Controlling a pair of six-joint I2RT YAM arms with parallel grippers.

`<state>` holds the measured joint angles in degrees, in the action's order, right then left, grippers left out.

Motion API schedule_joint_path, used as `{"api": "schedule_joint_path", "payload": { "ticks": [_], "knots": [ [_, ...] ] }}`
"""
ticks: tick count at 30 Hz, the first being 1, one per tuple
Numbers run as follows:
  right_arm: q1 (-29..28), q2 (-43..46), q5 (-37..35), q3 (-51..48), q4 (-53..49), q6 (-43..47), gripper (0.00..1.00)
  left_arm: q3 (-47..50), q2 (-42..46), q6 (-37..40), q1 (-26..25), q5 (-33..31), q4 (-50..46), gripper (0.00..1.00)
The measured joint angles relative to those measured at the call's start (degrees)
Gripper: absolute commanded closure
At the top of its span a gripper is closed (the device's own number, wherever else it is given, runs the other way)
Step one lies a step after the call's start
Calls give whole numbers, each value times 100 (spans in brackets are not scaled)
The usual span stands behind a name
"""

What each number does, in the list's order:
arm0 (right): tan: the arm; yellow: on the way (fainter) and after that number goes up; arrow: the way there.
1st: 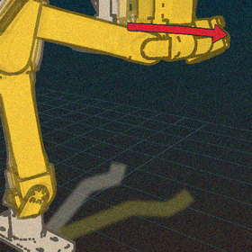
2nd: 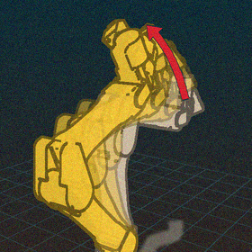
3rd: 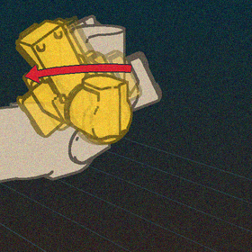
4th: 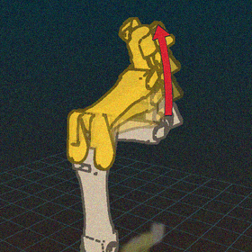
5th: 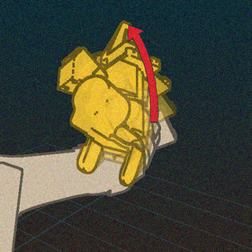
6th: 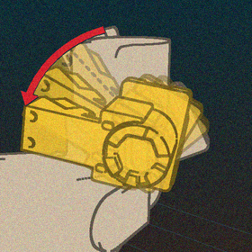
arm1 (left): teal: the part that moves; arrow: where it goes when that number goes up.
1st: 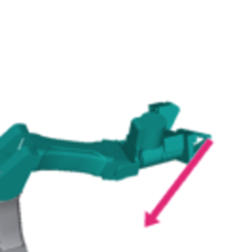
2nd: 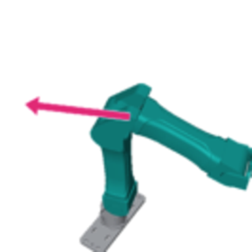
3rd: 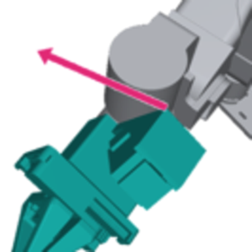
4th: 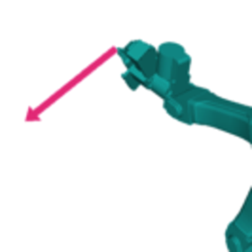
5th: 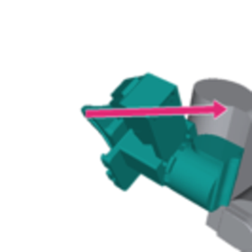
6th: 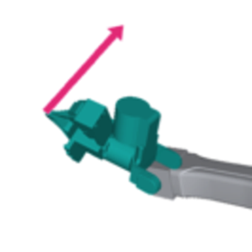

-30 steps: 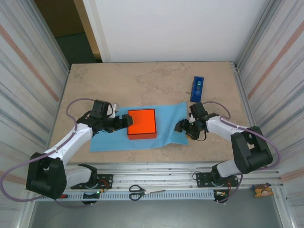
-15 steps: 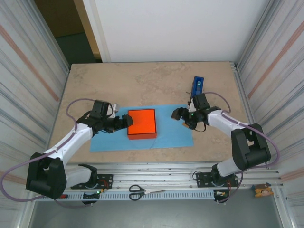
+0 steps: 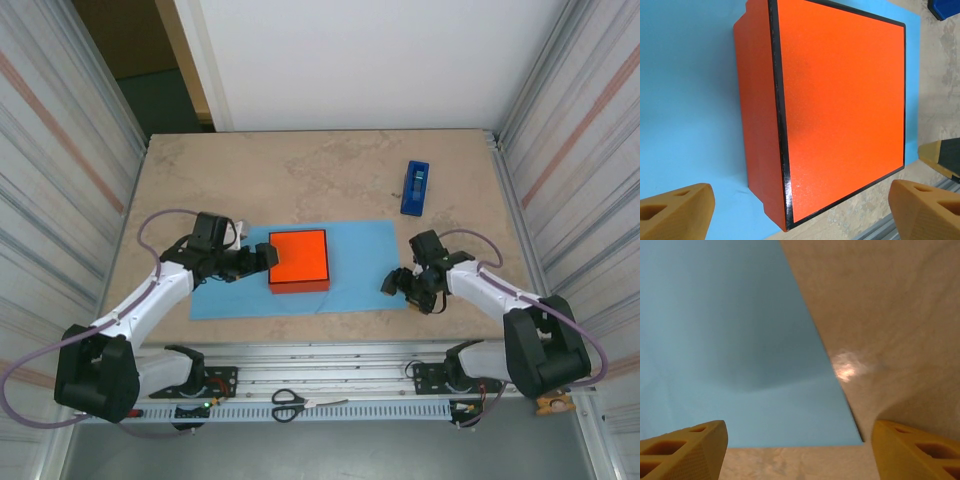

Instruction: Wrap the gift box in paper

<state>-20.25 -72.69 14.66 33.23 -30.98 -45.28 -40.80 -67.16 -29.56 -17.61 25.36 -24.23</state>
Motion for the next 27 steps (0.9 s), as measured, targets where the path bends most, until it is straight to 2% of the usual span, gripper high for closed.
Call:
{"api": "schedule_joint_path", "payload": {
  "ticks": [3,7,12,15,17,20,24,27],
  "knots": [
    [-61,39,-2,-44,98,-136,35,0,0,0,0,0,2,10],
    [-116,-35,31,-46,219,-275,39,0,-2,0,0,2,0,10],
    [-116,-79,13,-11,208,-404,37,0,-2,0,4,2,2,10],
    [-116,-120,44,26,227,-461,31,0,-2,0,4,4,0,10],
    [-94,-245,240,85,546,-529,31,0,-9,0,4,4,0,10],
    [-61,-516,483,310,1178,-531,39,2,-11,0,4,4,0,10],
    [-35,-590,557,638,1537,-527,51,2,-11,0,4,4,0,10],
    [37,-595,632,686,1709,-509,49,0,-11,0,4,4,0,10]
  ]
}}
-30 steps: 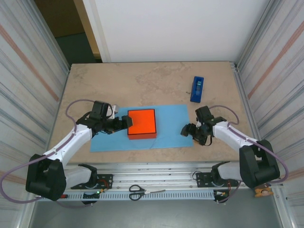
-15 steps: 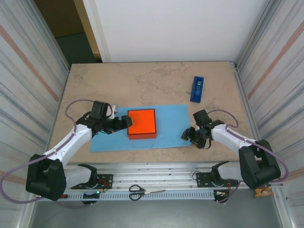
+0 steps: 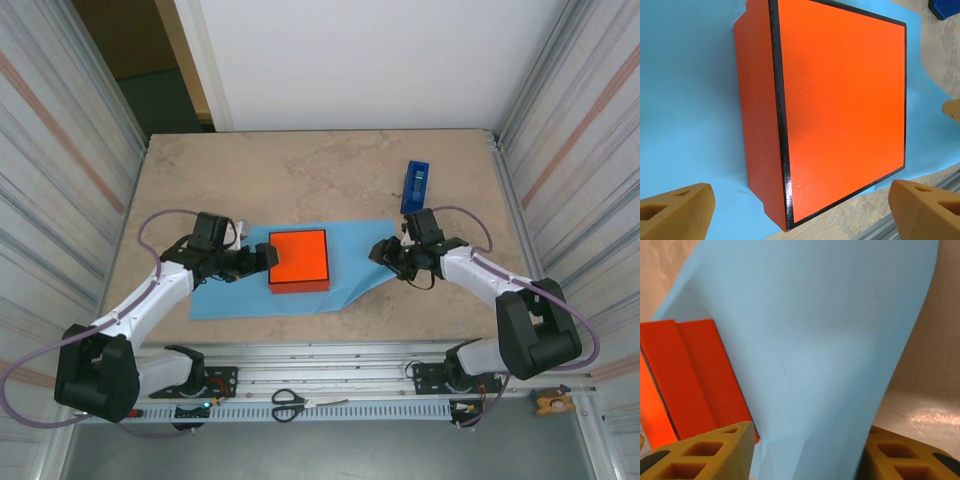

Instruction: Wrap the gift box in paper

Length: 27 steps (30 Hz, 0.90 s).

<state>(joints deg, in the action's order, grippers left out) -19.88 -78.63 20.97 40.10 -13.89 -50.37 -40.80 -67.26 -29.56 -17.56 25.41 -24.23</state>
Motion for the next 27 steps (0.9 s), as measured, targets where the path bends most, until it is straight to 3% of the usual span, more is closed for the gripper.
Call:
{"api": "schedule_joint_path", "payload": {
  "ticks": [4,11,14,21,27],
  "knots": [
    [20,7,2,0,17,4,53,0,0,-2,0,0,0,10],
    [-173,525,-448,-24,-426,116,75,0,2,-24,0,4,-2,13],
    [-295,767,-634,-26,-595,122,93,-15,17,-46,0,24,-17,18],
    [-761,861,-970,116,-785,378,99,-212,63,-221,0,212,-74,28],
    [-1674,859,-1248,691,-658,984,100,-448,63,-481,0,476,-44,32]
  ]
}}
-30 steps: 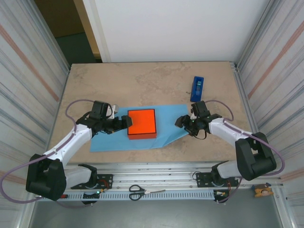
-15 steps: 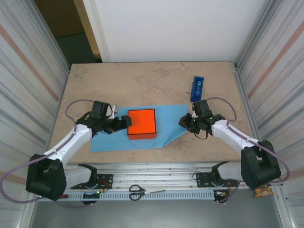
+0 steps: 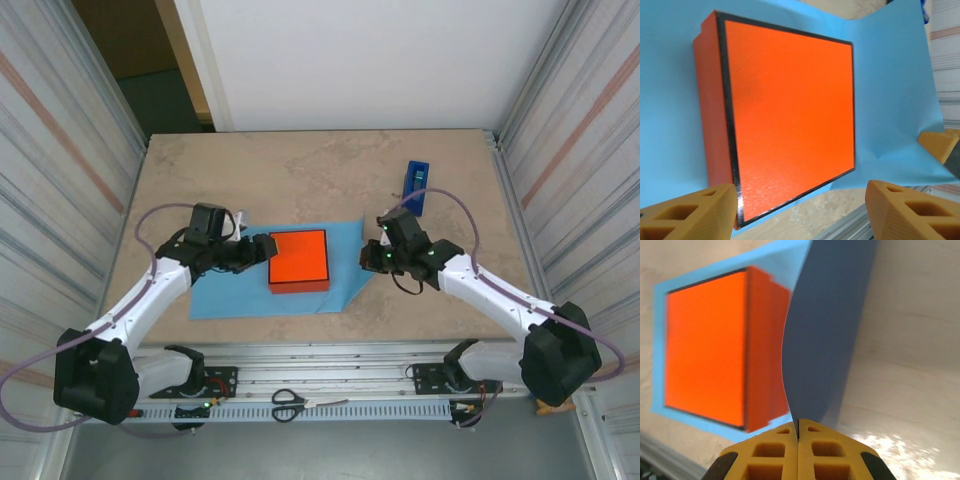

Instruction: Wrap the gift box in paper

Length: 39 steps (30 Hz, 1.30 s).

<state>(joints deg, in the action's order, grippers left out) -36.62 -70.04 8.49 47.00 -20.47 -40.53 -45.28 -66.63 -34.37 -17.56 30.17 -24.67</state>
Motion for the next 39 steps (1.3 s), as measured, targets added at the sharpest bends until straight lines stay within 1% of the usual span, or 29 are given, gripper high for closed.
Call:
{"api": "schedule_joint_path", "payload": {
  "ticks": [2,7,9,13,16,21,24,28,34,39],
  "knots": [
    [-304,-11,-55,151,109,219,100,-81,-13,-120,0,111,50,31],
    [-868,-249,-103,382,337,560,100,-168,-59,-566,-9,433,415,25],
    [-1056,-435,-122,468,396,638,100,-212,-92,-778,-48,479,579,22],
    [-1388,-866,-175,721,439,678,100,-417,-304,-1110,-249,476,850,20],
    [-1580,-1128,-291,916,444,680,100,-588,-610,-1357,-426,472,1045,21],
    [-1698,-1213,-400,990,444,678,100,-811,-1226,-1674,-691,367,1172,27],
    [-1700,-1213,-426,990,448,678,100,-949,-1558,-1840,-811,284,1213,33],
    [-1700,-1213,-431,990,450,678,100,-1062,-1882,-2015,-887,260,1349,44],
    [-1700,-1213,-420,990,466,678,100,-1143,-2083,-2120,-918,229,1425,70],
    [-1698,-1213,-396,990,468,678,98,-1213,-2083,-2013,-918,166,1379,85]
  ]
}}
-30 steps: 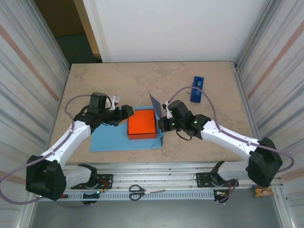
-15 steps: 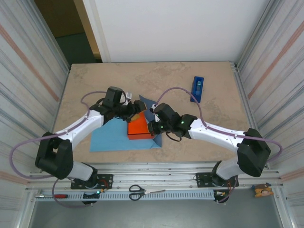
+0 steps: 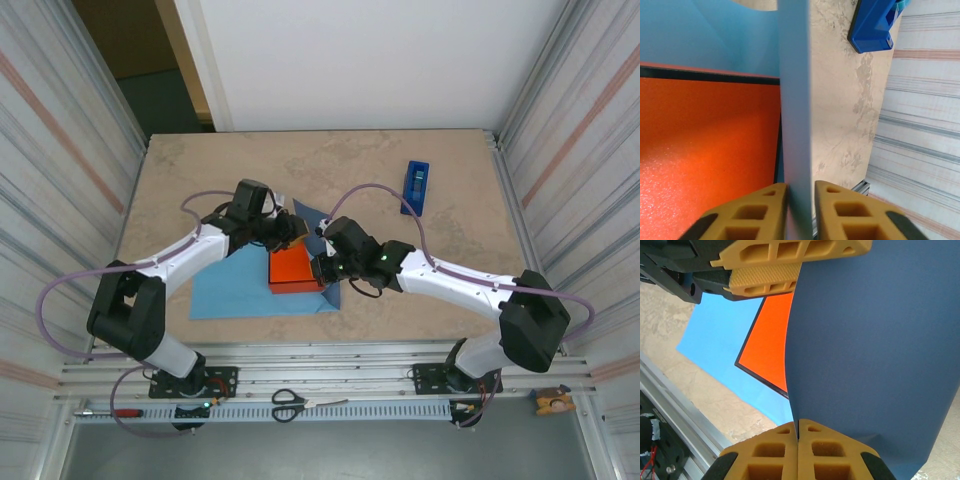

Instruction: Wrap the gift box in paper

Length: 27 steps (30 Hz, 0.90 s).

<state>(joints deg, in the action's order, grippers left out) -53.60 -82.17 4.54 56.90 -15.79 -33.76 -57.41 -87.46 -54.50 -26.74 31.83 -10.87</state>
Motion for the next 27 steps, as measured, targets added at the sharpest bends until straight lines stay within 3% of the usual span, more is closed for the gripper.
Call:
{"api": "schedule_joint_path", "payload": {
  "ticks": [6,13,18,22,27],
  "knots": [
    [79,0,201,0,50,-13,87,-136,-4,280,0,-13,-195,100],
    [527,280,914,-212,326,-170,37,-269,-57,743,0,-22,-474,100],
    [1263,887,1445,-675,774,-470,19,-356,-66,1086,0,-39,-710,100],
    [1803,938,1532,-831,883,-824,14,-356,-66,1261,15,-44,-824,100],
    [2135,258,1639,-793,769,-1241,11,-352,-57,1384,101,-83,-905,100]
  ]
}}
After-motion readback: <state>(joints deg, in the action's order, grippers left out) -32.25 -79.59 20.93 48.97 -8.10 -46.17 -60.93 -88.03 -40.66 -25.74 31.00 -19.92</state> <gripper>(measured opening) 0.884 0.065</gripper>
